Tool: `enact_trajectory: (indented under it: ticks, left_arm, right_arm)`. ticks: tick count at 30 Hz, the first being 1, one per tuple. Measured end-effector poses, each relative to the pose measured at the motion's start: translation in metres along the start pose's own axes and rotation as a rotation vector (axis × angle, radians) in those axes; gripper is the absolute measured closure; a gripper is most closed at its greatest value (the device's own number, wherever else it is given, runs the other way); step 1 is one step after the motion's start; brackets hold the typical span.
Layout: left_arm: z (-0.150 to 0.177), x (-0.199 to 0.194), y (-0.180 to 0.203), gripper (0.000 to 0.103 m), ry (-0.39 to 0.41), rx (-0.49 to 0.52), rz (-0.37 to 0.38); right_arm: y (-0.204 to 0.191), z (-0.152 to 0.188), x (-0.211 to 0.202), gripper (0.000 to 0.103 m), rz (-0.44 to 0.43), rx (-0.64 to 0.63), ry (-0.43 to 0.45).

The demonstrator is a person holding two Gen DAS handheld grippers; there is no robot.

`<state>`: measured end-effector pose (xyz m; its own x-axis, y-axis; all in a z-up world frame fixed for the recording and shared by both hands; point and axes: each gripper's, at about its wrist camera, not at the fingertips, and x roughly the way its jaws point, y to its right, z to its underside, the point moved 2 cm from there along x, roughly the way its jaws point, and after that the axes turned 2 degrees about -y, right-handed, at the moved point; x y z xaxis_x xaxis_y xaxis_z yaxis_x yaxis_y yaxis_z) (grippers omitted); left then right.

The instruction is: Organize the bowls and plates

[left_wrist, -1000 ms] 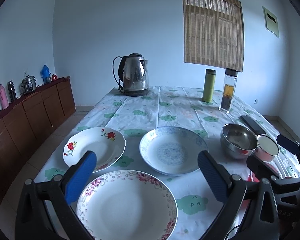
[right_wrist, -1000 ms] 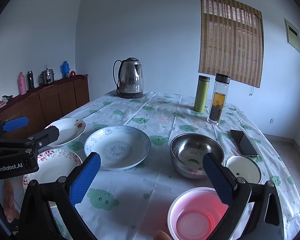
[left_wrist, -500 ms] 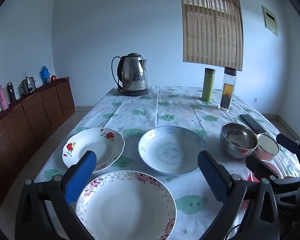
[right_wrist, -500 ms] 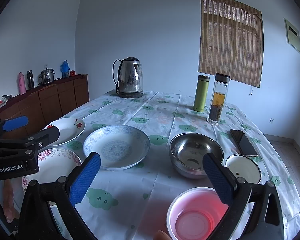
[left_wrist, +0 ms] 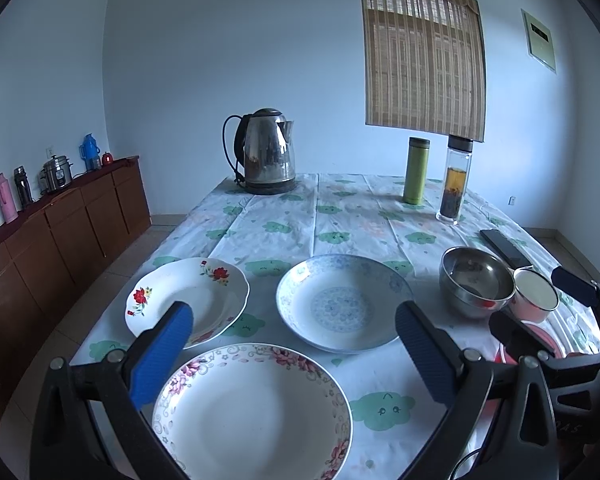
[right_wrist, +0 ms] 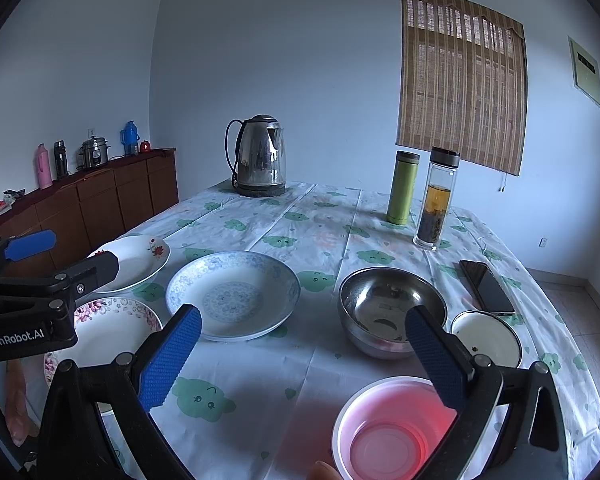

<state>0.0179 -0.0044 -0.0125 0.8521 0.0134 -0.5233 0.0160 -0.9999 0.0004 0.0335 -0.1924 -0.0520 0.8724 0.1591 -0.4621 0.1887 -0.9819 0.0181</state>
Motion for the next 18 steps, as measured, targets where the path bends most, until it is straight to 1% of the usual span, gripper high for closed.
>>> enact_trajectory:
  ticks: [18]
  left_arm:
    - [-0.0012, 0.001, -0.0009, 0.0, 0.0, 0.001, -0.007]
  right_arm:
    - [-0.0033, 0.0017, 0.0016, 0.0, -0.006, -0.007, -0.008]
